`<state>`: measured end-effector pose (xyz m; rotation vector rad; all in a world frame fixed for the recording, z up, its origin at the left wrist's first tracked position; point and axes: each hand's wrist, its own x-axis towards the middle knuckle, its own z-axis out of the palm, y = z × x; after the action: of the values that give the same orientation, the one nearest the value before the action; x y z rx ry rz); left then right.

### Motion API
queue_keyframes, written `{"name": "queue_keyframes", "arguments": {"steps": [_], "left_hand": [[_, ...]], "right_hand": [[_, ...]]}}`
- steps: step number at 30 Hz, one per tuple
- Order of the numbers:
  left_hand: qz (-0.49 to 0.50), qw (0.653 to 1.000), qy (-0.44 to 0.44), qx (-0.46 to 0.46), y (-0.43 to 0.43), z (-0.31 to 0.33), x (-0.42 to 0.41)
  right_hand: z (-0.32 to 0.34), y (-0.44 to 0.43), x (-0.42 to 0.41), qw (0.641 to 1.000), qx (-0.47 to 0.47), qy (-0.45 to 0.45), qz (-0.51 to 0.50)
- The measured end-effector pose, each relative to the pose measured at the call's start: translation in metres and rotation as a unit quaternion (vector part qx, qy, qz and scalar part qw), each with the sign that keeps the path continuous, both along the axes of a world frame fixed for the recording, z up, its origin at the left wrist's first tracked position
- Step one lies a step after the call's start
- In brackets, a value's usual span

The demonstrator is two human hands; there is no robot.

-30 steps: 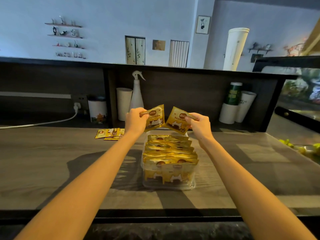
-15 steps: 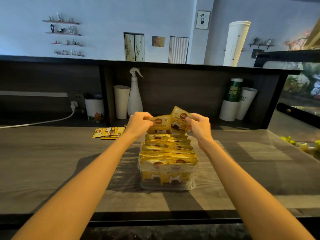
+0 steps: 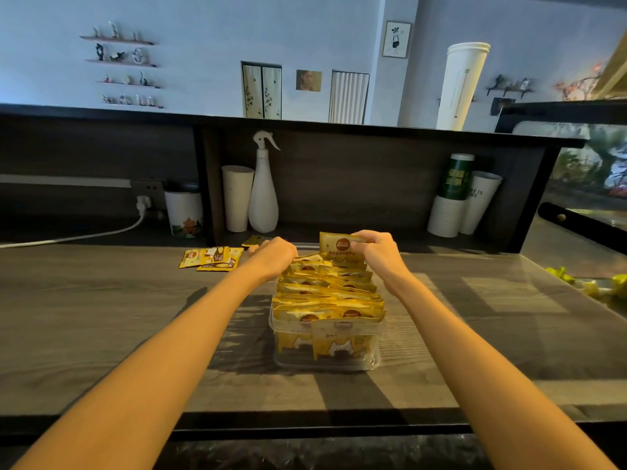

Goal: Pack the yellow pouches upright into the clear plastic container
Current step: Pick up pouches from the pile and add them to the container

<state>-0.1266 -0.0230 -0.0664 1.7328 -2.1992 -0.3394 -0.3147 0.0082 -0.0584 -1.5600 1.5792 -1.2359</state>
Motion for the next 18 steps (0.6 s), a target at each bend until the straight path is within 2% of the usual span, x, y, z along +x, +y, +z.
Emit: {"name": "queue_keyframes", "arguments": {"steps": [5,9,14,18], "left_hand": [[-0.031,0.999,-0.037,0.003,-0.008,0.003,-0.006],[-0.051,0.998,-0.030,0.034,-0.008,0.006,-0.019],[-0.057,0.996,0.017,0.065,-0.009,0.006,-0.020],[-0.076,0.994,0.054,0.064,-0.012,0.007,-0.013]], "right_hand": [[-0.001,-0.004,0.000,0.997,0.048,0.049,0.029],[-0.004,-0.007,-0.002,0.995,0.058,0.072,0.030],[-0.001,-0.008,-0.003,0.990,0.070,0.113,0.055],[-0.001,-0.009,-0.004,0.991,0.059,0.109,0.049]]}}
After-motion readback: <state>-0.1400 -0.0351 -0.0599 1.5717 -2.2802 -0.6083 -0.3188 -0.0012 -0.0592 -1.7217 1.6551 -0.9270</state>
